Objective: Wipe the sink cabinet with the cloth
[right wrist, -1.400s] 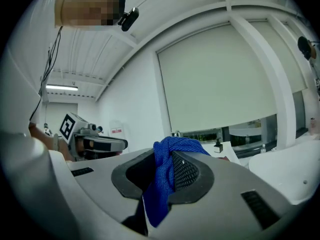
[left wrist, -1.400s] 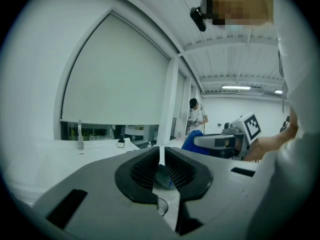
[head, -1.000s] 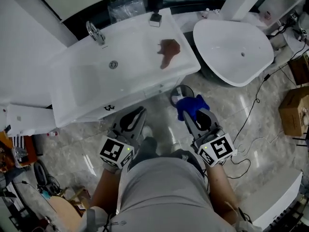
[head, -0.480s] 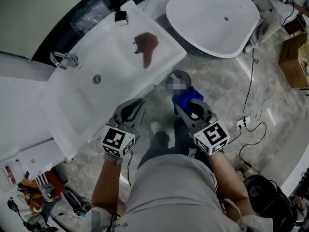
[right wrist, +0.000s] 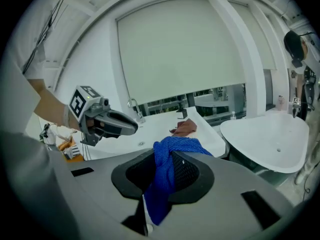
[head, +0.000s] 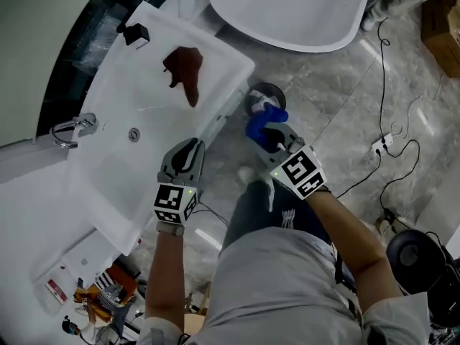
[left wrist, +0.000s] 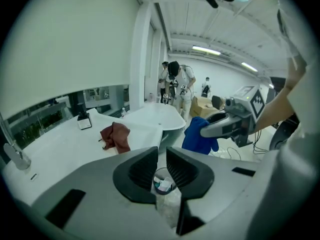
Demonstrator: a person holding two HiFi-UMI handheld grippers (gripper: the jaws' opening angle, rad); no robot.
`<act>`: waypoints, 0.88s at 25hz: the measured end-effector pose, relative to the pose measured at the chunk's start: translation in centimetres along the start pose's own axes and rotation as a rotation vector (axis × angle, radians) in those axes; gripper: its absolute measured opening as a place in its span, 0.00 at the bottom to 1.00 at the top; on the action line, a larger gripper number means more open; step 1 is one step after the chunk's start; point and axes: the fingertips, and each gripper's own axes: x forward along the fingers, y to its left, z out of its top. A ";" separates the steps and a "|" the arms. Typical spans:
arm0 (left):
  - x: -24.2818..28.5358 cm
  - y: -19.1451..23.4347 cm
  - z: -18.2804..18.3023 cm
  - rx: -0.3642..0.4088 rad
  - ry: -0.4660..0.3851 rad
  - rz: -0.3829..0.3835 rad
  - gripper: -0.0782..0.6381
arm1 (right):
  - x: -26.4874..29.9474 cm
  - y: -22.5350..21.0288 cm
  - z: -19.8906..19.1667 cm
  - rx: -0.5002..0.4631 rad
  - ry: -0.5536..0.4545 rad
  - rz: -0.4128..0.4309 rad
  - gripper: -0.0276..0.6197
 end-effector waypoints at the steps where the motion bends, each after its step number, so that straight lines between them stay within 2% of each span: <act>1: 0.6 0.2 -0.4 0.008 0.021 0.004 0.17 | 0.7 -0.5 -0.8 0.006 0.008 0.007 0.15; 8: 4.7 1.9 -3.5 0.068 0.149 0.012 0.25 | 6.2 -3.9 -6.1 0.031 0.043 0.033 0.15; 15: 7.7 3.3 -7.5 0.125 0.250 -0.032 0.30 | 13.2 -6.1 -10.9 0.046 0.057 0.026 0.15; 22: 9.3 5.2 -8.4 0.144 0.254 -0.023 0.30 | 18.3 -8.4 -13.8 0.118 0.057 0.017 0.15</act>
